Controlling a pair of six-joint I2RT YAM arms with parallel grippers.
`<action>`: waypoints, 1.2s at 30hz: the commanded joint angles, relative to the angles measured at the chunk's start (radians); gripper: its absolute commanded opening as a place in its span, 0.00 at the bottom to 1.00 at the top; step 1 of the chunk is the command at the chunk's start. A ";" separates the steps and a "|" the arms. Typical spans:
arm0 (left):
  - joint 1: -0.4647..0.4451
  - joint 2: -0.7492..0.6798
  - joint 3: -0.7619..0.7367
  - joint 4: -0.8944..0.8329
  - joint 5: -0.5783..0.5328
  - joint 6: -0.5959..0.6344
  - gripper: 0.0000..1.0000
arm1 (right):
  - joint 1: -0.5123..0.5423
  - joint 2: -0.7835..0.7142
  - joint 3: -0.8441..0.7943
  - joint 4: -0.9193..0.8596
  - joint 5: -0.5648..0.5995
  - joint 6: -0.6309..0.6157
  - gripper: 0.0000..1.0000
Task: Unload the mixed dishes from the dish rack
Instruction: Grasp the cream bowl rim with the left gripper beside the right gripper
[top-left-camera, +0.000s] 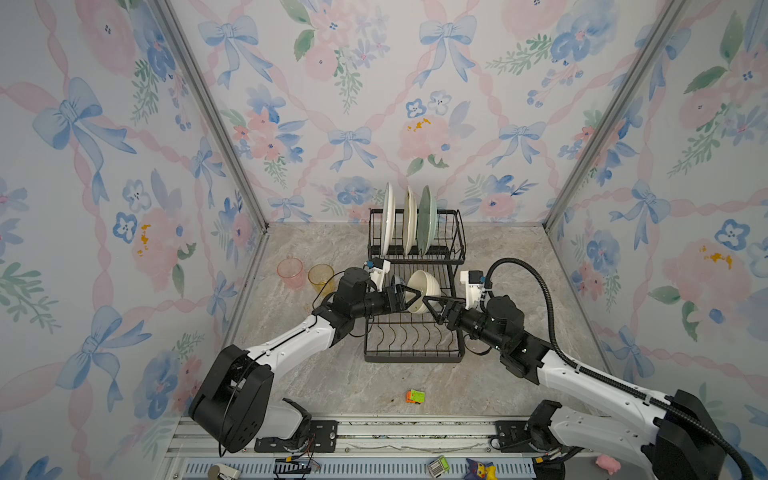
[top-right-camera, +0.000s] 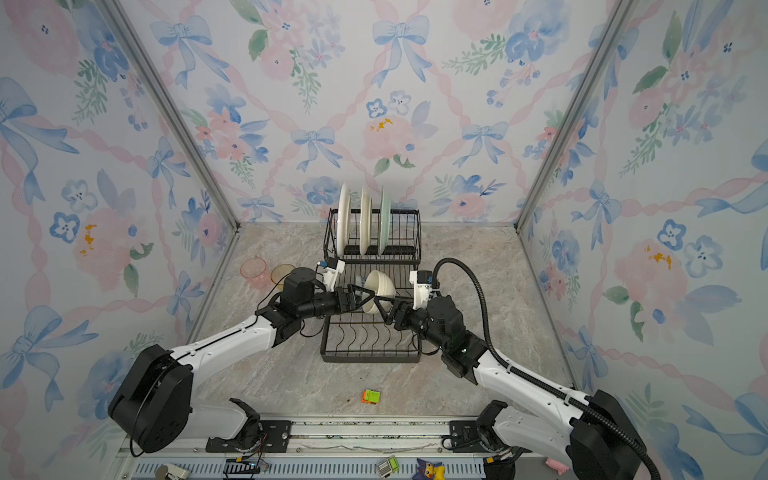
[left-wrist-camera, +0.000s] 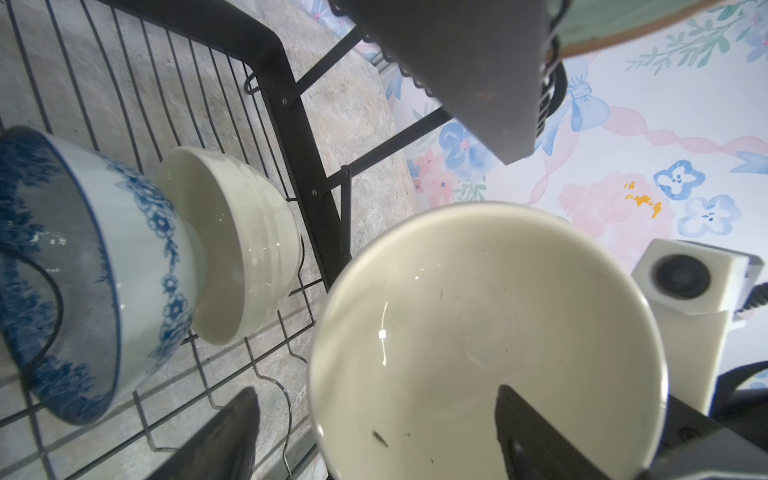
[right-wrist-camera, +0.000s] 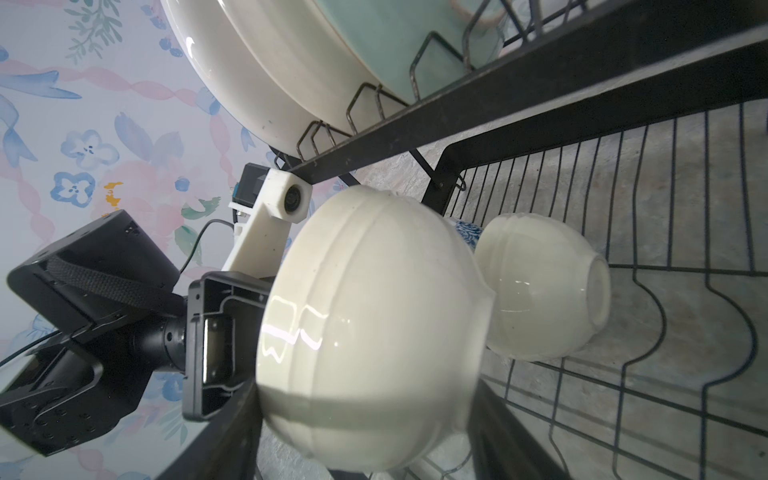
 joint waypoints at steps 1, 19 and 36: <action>0.001 0.027 0.034 0.036 -0.001 -0.005 0.85 | 0.014 -0.021 0.044 0.113 -0.027 0.005 0.67; -0.006 -0.035 0.002 0.047 -0.029 -0.026 0.63 | 0.041 -0.020 0.047 0.145 -0.056 0.034 0.68; -0.011 -0.064 -0.019 0.089 -0.028 -0.047 0.37 | 0.060 -0.015 0.048 0.155 -0.049 0.039 0.69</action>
